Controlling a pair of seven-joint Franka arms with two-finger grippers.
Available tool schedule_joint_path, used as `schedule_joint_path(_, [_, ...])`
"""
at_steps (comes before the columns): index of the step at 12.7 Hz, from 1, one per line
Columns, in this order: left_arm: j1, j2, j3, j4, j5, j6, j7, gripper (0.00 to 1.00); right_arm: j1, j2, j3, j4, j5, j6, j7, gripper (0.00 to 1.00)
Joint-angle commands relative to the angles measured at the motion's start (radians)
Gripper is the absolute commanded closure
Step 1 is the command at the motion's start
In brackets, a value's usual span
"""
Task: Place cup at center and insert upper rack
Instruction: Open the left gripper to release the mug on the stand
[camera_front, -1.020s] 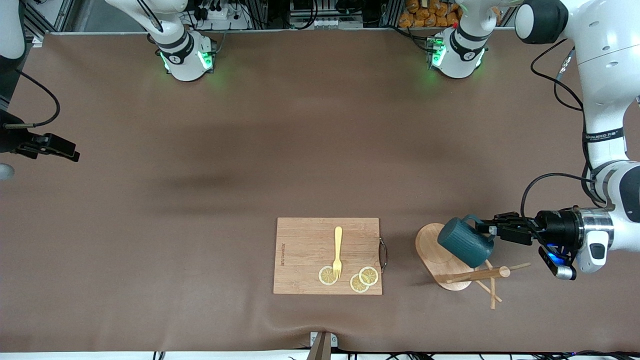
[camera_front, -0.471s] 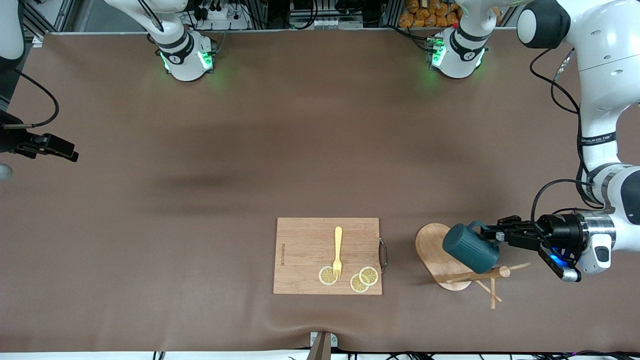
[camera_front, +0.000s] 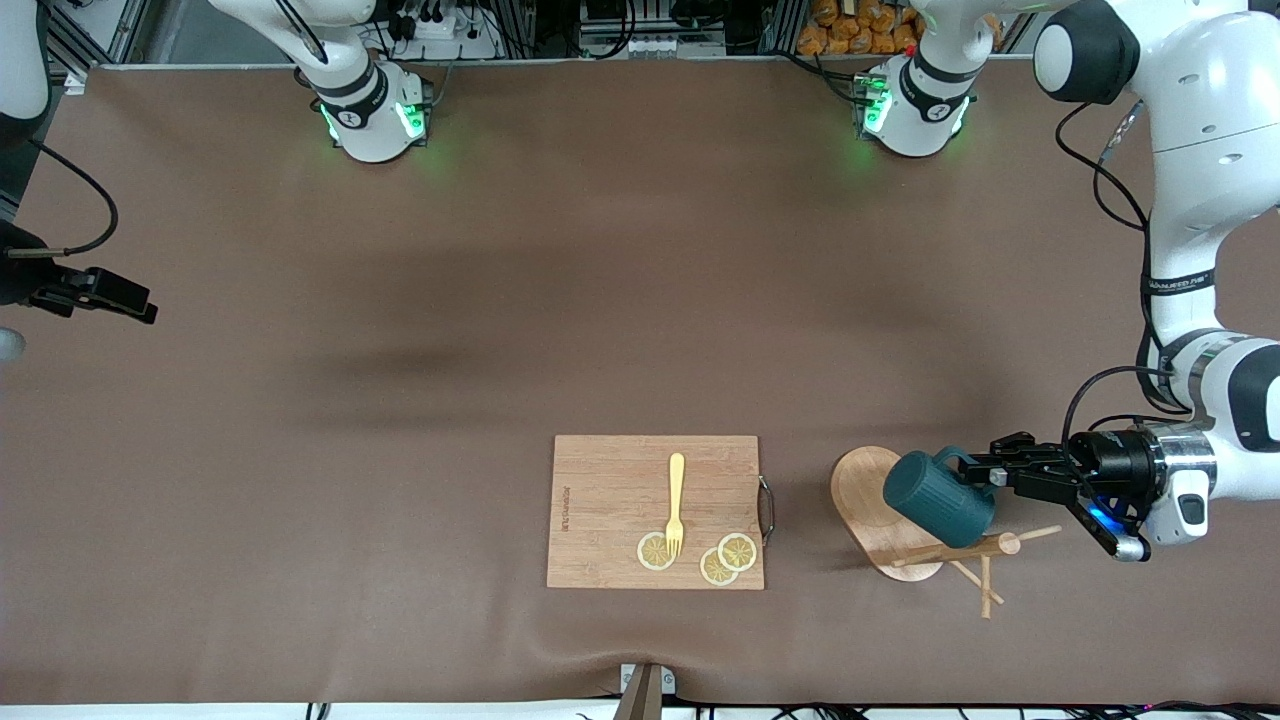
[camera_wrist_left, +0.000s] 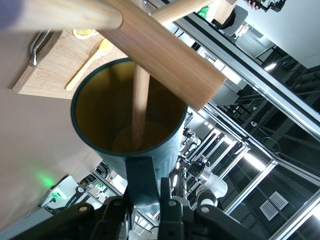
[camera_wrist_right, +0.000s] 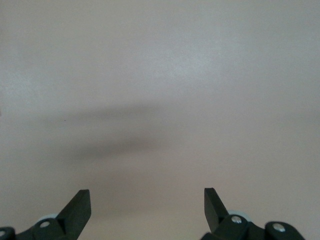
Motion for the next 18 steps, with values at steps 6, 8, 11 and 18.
schedule_joint_path(6, [0.018,-0.008,-0.004,-0.058,-0.077,-0.017,0.017,1.0,0.026,-0.014,-0.009,-0.007,0.0,0.0,0.062,0.0])
schedule_joint_path(8, [0.018,-0.008,-0.005,-0.059,-0.079,-0.017,0.017,0.57,0.026,-0.014,-0.011,-0.007,0.0,0.0,0.064,0.0])
schedule_joint_path(11, [0.016,-0.01,-0.005,-0.059,-0.077,-0.017,0.006,0.08,0.026,-0.014,-0.009,-0.007,0.0,0.002,0.064,0.0])
schedule_joint_path(18, [0.016,-0.04,-0.011,-0.087,-0.074,-0.017,0.005,0.0,0.025,-0.014,-0.011,-0.01,0.0,-0.007,0.064,0.0])
